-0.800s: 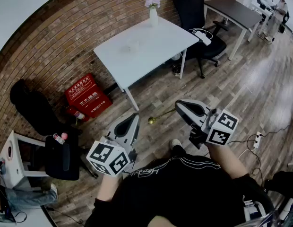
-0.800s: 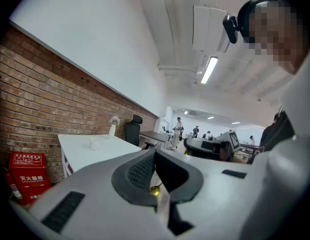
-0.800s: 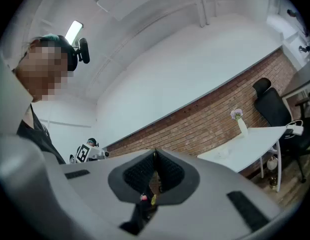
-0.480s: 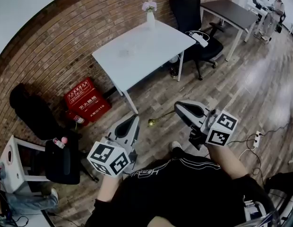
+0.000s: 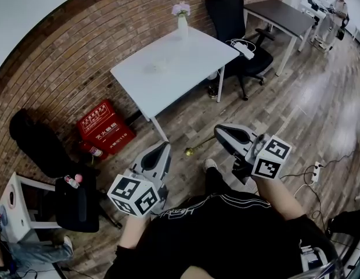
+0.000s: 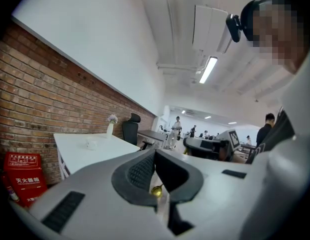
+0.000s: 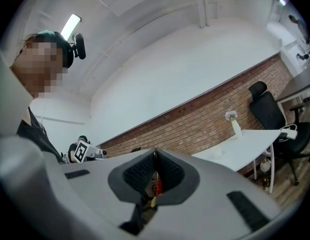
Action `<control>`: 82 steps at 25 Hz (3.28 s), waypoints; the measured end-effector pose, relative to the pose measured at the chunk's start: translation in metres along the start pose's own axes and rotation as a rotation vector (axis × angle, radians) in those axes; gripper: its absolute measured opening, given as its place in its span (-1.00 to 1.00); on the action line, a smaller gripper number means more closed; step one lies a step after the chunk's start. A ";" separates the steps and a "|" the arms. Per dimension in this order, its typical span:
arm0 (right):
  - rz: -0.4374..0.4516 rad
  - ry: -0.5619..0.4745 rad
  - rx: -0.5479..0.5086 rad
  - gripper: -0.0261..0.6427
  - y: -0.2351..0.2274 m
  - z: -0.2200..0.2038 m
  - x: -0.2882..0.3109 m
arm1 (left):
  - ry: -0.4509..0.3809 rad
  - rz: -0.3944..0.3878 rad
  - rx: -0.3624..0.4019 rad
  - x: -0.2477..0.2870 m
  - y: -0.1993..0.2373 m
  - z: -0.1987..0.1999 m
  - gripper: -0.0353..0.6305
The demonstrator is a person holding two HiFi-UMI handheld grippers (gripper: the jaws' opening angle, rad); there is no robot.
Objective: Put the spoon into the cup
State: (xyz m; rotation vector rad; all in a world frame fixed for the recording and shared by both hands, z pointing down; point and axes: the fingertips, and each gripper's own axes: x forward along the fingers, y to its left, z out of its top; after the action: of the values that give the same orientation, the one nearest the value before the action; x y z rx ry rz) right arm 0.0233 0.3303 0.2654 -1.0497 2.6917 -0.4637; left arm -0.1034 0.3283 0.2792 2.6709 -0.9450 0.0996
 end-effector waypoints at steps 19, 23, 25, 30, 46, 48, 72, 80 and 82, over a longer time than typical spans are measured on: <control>0.049 0.037 0.095 -0.93 -0.177 0.020 0.112 | 0.070 0.120 -0.082 0.141 0.138 0.019 -0.88; 0.055 0.052 0.130 -0.93 -0.237 0.033 0.139 | 0.083 0.140 -0.093 0.198 0.171 0.037 -0.88; 0.063 0.059 0.137 -0.93 -0.265 0.042 0.151 | 0.082 0.149 -0.102 0.225 0.185 0.046 -0.88; 0.081 0.063 0.124 -0.93 -0.320 0.069 0.179 | 0.038 0.136 -0.129 0.275 0.208 0.071 -0.88; 0.108 0.124 0.079 -0.93 -0.398 0.081 0.308 | 0.027 0.196 -0.198 0.318 0.328 0.088 -0.88; 0.114 0.134 0.079 -0.93 -0.408 0.079 0.330 | 0.033 0.202 -0.207 0.326 0.350 0.090 -0.88; 0.022 0.244 0.138 -0.93 -0.524 0.006 0.486 | 0.165 0.291 -0.397 0.366 0.502 0.034 -0.88; 0.002 0.292 0.140 -0.93 -0.537 -0.028 0.501 | 0.205 0.312 -0.442 0.369 0.519 0.004 -0.88; -0.003 0.309 0.143 -0.93 -0.539 -0.038 0.502 | 0.214 0.314 -0.457 0.370 0.521 -0.003 -0.88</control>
State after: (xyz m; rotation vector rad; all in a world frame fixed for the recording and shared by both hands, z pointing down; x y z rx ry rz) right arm -0.0180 -0.3812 0.4554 -1.0149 2.8637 -0.8703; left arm -0.1395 -0.2769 0.4797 2.0412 -1.1475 0.2062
